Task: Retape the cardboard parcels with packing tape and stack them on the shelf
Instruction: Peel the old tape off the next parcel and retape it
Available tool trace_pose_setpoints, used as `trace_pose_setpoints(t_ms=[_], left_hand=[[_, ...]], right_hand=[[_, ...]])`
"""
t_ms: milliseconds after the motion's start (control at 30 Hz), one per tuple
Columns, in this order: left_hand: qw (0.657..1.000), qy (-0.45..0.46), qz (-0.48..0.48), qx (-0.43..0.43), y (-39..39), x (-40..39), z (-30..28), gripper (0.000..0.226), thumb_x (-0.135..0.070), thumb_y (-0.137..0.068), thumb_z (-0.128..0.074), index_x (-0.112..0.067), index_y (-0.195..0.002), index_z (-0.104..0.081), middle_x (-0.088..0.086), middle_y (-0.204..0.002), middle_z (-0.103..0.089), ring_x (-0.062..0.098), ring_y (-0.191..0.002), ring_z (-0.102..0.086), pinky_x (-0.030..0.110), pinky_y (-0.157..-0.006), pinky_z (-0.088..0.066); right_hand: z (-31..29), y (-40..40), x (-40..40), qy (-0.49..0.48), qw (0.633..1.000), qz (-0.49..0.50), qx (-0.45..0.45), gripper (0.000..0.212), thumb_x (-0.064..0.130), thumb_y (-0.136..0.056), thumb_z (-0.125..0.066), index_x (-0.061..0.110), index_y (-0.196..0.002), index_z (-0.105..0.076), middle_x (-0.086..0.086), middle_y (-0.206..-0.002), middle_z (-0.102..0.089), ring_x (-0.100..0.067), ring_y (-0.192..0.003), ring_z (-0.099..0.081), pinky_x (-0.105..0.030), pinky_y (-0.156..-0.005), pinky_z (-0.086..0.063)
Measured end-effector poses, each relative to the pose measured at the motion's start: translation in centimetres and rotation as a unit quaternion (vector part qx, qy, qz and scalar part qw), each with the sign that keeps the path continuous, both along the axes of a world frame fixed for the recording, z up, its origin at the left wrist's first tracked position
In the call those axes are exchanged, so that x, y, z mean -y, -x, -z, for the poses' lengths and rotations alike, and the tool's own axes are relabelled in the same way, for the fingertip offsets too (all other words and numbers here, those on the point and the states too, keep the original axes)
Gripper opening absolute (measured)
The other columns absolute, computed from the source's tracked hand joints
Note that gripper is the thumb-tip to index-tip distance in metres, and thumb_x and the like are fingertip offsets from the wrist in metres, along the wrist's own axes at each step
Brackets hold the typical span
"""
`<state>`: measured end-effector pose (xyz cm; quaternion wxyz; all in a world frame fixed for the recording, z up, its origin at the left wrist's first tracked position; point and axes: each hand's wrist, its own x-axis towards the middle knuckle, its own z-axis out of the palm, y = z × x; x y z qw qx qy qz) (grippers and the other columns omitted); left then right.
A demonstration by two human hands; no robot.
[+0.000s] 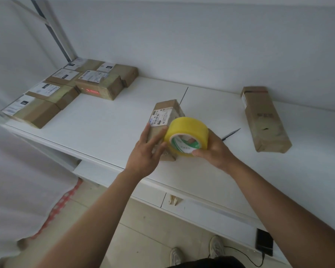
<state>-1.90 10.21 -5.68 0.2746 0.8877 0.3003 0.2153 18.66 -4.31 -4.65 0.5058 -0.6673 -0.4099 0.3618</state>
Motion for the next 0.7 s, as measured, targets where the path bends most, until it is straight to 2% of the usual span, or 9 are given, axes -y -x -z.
trace_pose_setpoints(t_ms=[33, 100, 167, 233, 300, 367, 500, 600, 700], left_hand=[[0.998, 0.049, 0.003, 0.045, 0.0, 0.0, 0.0, 0.043, -0.064, -0.098, -0.035, -0.063, -0.140, -0.032, -0.017, -0.163, -0.017, -0.007, -0.146, -0.018, 0.039, -0.113, -0.037], [0.985, 0.129, 0.007, 0.110, 0.1, -0.3, 0.7, 0.039, -0.056, -0.099, -0.040, -0.061, -0.137, -0.037, -0.035, -0.152, -0.027, -0.004, -0.148, -0.015, 0.040, -0.120, -0.027], [0.966, 0.210, -0.001, 0.152, 0.3, -1.1, 1.4, 0.042, -0.060, -0.097, -0.043, -0.059, -0.139, -0.042, -0.027, -0.152, -0.037, 0.012, -0.148, -0.027, 0.052, -0.118, -0.031], [0.951, 0.259, -0.014, 0.170, 0.4, -1.6, 1.7, 0.043, -0.062, -0.095, -0.044, -0.056, -0.138, -0.045, -0.013, -0.152, -0.043, 0.014, -0.145, -0.035, 0.054, -0.117, -0.032], [0.948, 0.258, -0.035, 0.182, 0.6, -1.5, 1.6, 0.043, -0.055, -0.097, -0.043, -0.049, -0.139, -0.046, -0.009, -0.153, -0.044, 0.008, -0.144, -0.035, 0.047, -0.120, -0.028], [0.944, 0.260, -0.056, 0.193, 0.6, -1.6, 1.7, 0.046, -0.051, -0.100, -0.040, -0.040, -0.144, -0.046, -0.010, -0.151, -0.046, 0.007, -0.143, -0.036, 0.046, -0.121, -0.028], [0.959, 0.231, -0.092, 0.137, 1.0, -3.0, 2.6, 0.048, -0.069, -0.096, -0.033, -0.053, -0.140, -0.043, -0.021, -0.145, -0.049, 0.016, -0.144, -0.035, 0.054, -0.120, -0.022], [0.957, 0.198, -0.113, 0.178, 1.1, -2.7, 2.3, 0.033, -0.042, -0.106, -0.038, -0.035, -0.135, -0.052, -0.020, -0.125, -0.061, 0.007, -0.125, -0.053, 0.038, -0.110, -0.039], [0.940, 0.200, -0.174, 0.215, 0.5, -1.5, 2.6, 0.031, -0.034, -0.104, -0.045, -0.020, -0.131, -0.055, -0.009, -0.112, -0.063, 0.021, -0.112, -0.059, 0.034, -0.094, -0.050]], right_hand=[[-0.7, 0.1, -0.4, -0.009, 1.000, -0.002, 0.013, 0.048, 0.015, -0.073, -0.079, 0.030, -0.111, -0.054, 0.003, -0.107, -0.064, -0.007, -0.097, -0.065, -0.017, -0.073, -0.053], [-1.6, 0.4, -1.2, -0.021, 0.999, -0.014, 0.040, 0.043, 0.024, -0.072, -0.079, 0.031, -0.104, -0.051, -0.002, -0.106, -0.064, -0.015, -0.097, -0.066, -0.027, -0.076, -0.057], [-1.8, 1.0, -1.9, -0.023, 0.998, -0.027, 0.056, 0.047, 0.033, -0.070, -0.078, 0.032, -0.106, -0.048, -0.001, -0.107, -0.064, -0.020, -0.100, -0.066, -0.037, -0.080, -0.058], [-1.9, 1.6, -2.7, -0.038, 0.998, -0.030, 0.047, 0.050, 0.030, -0.071, -0.078, 0.034, -0.109, -0.046, 0.005, -0.108, -0.061, -0.018, -0.101, -0.066, -0.035, -0.080, -0.058], [-2.1, 2.2, -3.5, -0.057, 0.997, -0.030, 0.035, 0.055, 0.024, -0.072, -0.079, 0.037, -0.112, -0.044, 0.006, -0.111, -0.059, -0.014, -0.101, -0.065, -0.030, -0.078, -0.057], [-2.2, 2.7, -4.2, -0.068, 0.997, -0.025, 0.025, 0.058, 0.022, -0.072, -0.080, 0.039, -0.112, -0.041, -0.004, -0.116, -0.057, -0.020, -0.104, -0.065, -0.035, -0.079, -0.058], [-1.8, 3.7, -5.5, -0.078, 0.997, -0.015, 0.024, 0.056, 0.024, -0.070, -0.082, 0.039, -0.108, -0.042, -0.004, -0.116, -0.058, -0.025, -0.106, -0.064, -0.043, -0.085, -0.059], [-1.2, 4.4, -6.6, -0.073, 0.996, -0.027, 0.035, 0.053, 0.027, -0.072, -0.082, 0.038, -0.109, -0.046, 0.000, -0.114, -0.062, -0.020, -0.104, -0.066, -0.043, -0.086, -0.059], [-0.9, 5.2, -7.7, -0.067, 0.995, -0.036, 0.069, 0.052, 0.024, -0.080, -0.081, 0.034, -0.116, -0.045, 0.013, -0.105, -0.061, -0.012, -0.095, -0.066, -0.034, -0.082, -0.058]])
